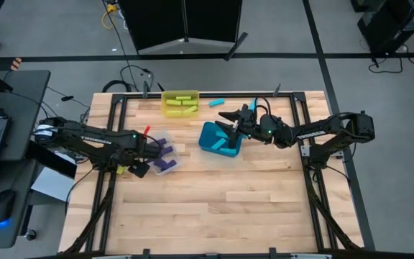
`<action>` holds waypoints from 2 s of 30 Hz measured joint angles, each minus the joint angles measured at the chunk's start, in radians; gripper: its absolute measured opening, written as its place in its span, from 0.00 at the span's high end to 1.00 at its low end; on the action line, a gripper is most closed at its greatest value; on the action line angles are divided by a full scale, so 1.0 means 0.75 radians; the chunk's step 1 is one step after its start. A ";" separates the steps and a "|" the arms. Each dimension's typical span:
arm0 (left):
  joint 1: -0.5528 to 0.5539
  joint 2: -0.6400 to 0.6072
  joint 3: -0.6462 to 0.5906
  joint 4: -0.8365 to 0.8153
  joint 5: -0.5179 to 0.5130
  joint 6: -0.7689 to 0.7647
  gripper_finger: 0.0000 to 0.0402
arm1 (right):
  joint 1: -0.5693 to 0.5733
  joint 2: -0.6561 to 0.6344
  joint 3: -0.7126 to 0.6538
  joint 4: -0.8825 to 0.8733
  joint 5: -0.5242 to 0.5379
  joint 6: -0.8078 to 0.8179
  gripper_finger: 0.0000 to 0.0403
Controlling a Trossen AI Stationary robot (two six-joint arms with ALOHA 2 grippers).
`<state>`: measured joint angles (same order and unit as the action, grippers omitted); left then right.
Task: Sort blocks
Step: Put the green block into the yellow bin
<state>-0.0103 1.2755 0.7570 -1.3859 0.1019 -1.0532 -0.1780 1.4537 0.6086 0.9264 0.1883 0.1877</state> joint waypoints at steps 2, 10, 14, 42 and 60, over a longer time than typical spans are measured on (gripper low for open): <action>-0.007 0.000 0.000 -0.069 0.033 -0.031 0.56 | 0.000 0.000 0.000 0.000 0.000 -0.019 0.47; -0.006 0.001 0.000 -0.069 -0.032 -0.124 0.92 | 0.000 0.000 0.000 0.001 0.000 -0.091 0.47; -0.006 0.003 0.000 -0.001 -0.165 -0.223 0.98 | 0.000 0.000 0.000 0.001 -0.014 -0.110 0.47; -0.019 0.163 -0.016 0.006 -0.548 -0.948 1.00 | 0.000 0.000 -0.004 -0.005 -0.109 -0.127 0.49; -0.101 0.210 -0.009 0.158 -0.735 -1.578 1.00 | -0.057 0.000 -0.004 0.023 -0.263 -0.160 0.49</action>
<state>-0.0860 1.4328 0.7502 -1.2677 -0.4491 -2.2371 -0.2210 1.4536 0.6056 0.9440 -0.0092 0.0677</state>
